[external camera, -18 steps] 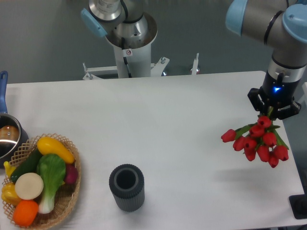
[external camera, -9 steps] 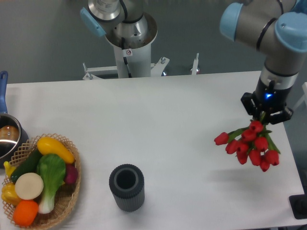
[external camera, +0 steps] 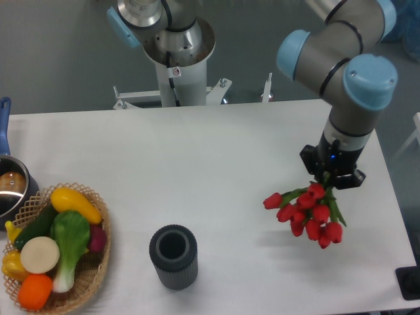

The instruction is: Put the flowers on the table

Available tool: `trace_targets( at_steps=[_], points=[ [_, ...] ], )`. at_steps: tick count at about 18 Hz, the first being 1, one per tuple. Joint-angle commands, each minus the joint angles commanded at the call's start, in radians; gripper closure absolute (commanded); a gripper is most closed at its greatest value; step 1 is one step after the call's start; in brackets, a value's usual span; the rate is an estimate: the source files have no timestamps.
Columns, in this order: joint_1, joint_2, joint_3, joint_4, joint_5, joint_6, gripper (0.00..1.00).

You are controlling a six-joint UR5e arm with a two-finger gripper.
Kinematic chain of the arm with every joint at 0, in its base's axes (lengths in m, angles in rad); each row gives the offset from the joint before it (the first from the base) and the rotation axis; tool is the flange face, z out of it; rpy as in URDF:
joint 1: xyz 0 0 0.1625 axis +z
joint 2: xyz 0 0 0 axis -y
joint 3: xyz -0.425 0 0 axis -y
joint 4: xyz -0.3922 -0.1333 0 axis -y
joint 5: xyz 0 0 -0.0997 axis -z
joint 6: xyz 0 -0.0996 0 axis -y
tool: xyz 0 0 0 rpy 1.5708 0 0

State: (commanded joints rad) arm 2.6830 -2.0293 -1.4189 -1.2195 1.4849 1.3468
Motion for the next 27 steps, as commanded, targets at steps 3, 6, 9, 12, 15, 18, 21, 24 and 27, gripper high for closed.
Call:
trace_targets(
  at_steps=[3, 6, 9, 12, 15, 18, 21, 24, 27],
  points=[
    [-0.003, -0.022, -0.008, -0.002, -0.005, -0.008, 0.89],
    [-0.005, -0.041, -0.006, 0.0, -0.008, -0.009, 0.88],
    [-0.006, -0.048, -0.006, 0.0, -0.009, -0.009, 0.8],
    [-0.005, -0.049, -0.006, -0.002, -0.009, -0.009, 0.66],
    [-0.005, -0.046, -0.006, 0.002, -0.011, -0.015, 0.37],
    [-0.003, -0.043, -0.006, 0.009, -0.02, -0.015, 0.13],
    [0.0, -0.038, -0.003, 0.026, -0.018, -0.015, 0.0],
    [0.024, -0.028, 0.0, 0.049, -0.018, -0.012, 0.0],
    [0.055, -0.022, 0.0, 0.081, -0.018, -0.002, 0.0]
  ],
)
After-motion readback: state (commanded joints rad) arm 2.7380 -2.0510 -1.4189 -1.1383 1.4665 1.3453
